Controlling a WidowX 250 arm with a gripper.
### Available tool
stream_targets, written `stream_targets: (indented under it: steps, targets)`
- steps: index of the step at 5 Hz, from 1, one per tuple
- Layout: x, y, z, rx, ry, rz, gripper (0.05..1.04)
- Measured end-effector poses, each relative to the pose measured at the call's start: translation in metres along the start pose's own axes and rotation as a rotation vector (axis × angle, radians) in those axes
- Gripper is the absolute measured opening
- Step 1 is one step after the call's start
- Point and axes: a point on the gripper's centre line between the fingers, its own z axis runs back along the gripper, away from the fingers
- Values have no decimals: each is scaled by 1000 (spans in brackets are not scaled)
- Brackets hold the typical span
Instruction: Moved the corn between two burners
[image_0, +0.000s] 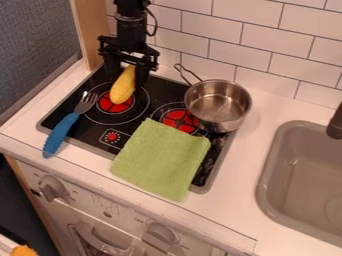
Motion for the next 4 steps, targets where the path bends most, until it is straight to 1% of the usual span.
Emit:
stream_targets:
  steps: [1,2,3,4]
  targets:
    - [-6,-7,17,11,-58,-32,1005]
    - [-12,-8,39,22,-116,-41,1001]
    - [-18,-13,43,9,-126,-44,1001]
    - [-18,-16,50,-11,-150,-47,1001]
